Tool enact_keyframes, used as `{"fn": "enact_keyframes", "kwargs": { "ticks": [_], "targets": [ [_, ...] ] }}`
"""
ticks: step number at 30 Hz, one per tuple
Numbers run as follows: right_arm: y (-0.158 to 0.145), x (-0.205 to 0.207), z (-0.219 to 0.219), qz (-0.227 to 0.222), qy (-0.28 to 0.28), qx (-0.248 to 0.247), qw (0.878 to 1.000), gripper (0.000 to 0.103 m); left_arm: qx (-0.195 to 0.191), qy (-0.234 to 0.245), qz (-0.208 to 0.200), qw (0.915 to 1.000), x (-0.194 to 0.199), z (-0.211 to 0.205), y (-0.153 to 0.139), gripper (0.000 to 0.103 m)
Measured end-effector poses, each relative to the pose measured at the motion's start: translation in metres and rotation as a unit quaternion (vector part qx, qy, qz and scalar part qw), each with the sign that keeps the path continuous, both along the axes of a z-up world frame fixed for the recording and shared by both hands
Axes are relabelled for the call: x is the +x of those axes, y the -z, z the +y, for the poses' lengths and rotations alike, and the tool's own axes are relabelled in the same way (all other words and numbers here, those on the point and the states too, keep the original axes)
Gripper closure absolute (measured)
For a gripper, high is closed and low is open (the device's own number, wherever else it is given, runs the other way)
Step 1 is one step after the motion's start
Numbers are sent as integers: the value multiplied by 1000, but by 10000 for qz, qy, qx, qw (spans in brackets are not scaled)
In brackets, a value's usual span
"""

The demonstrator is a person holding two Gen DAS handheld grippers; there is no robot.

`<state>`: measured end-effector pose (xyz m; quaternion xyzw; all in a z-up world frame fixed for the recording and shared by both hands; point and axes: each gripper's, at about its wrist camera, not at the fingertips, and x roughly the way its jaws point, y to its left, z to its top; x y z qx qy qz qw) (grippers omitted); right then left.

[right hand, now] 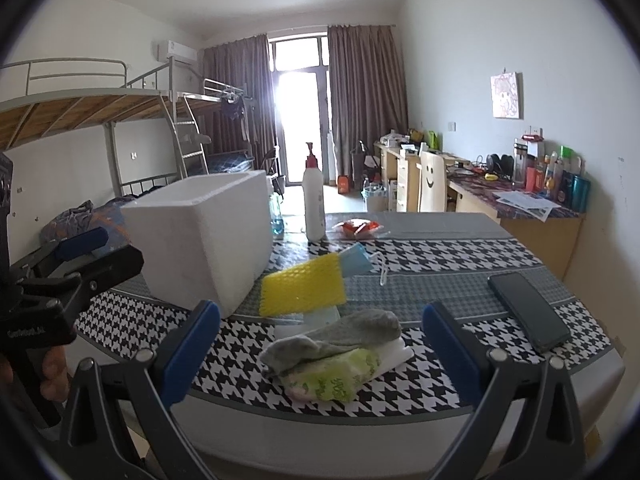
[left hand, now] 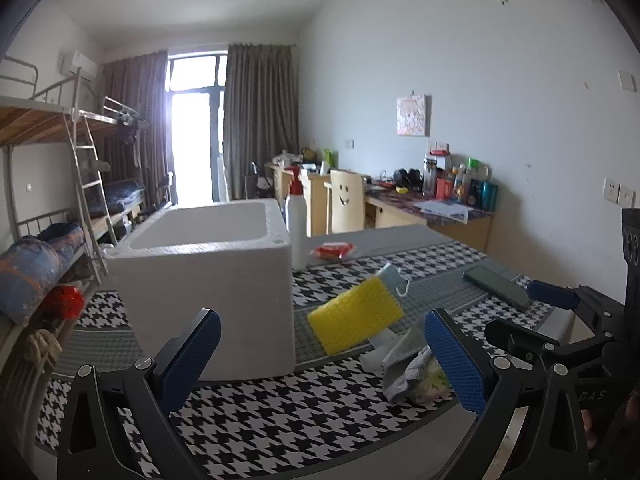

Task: Organize soft objects

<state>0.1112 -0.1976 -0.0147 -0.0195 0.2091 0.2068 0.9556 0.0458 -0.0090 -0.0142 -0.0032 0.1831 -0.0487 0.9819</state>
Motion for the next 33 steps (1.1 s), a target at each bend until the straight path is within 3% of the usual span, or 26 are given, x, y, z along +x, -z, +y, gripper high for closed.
{"fn": "enact_keyframes", "kwargs": {
  "ticks": [19,33],
  "targets": [
    [22,19,-14,440,131,-66,9989,1,87,447,462,9979,25,-21,22,1],
    [46,27,-19,830,221,-175,9961,1,222,987,1023,9896,48,-39,48,1]
  ]
}}
